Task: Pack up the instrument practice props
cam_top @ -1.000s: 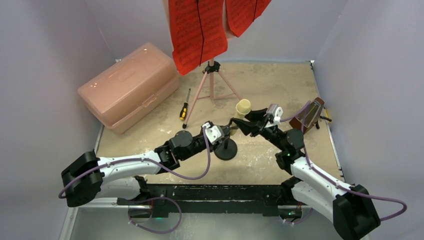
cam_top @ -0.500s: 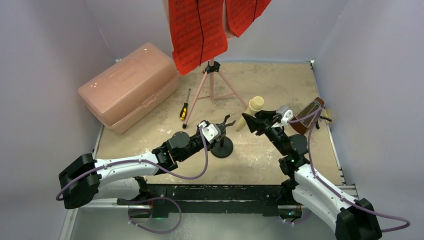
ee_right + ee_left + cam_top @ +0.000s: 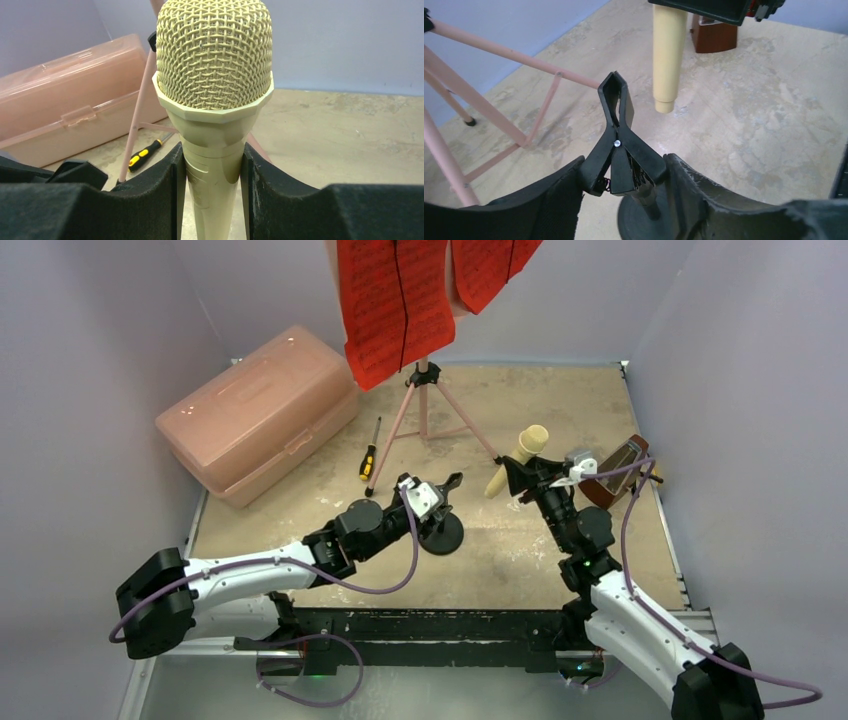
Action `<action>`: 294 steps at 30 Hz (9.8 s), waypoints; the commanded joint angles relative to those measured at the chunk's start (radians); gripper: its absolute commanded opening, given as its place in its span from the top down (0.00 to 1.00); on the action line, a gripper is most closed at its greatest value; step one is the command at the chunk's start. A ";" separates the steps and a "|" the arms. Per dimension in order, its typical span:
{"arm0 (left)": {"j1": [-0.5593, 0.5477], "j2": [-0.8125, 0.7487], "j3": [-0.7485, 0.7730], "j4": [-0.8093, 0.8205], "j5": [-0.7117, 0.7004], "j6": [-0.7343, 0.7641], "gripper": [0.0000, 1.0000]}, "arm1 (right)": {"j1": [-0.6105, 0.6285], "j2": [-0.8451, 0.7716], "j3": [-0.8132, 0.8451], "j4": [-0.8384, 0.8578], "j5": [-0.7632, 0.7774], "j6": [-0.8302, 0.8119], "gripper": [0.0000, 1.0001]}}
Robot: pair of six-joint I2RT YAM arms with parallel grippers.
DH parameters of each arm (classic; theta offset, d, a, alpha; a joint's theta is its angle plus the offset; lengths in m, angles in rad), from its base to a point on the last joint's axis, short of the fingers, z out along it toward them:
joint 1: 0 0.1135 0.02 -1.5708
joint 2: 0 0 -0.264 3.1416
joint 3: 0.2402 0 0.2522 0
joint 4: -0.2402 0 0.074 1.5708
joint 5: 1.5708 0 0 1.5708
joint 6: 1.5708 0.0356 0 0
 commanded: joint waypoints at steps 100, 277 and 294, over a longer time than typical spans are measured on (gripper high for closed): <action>0.036 -1.062 0.151 -0.921 -0.593 -0.150 0.01 | -0.124 0.493 0.620 -0.803 0.353 -0.224 0.06; 0.033 -1.130 0.108 -0.900 -0.614 -0.135 0.01 | -0.540 0.445 0.539 -0.166 0.134 -0.009 0.02; 0.034 -0.563 0.396 -1.003 -0.574 -0.234 0.00 | -0.540 0.257 0.311 0.066 -0.326 0.129 0.04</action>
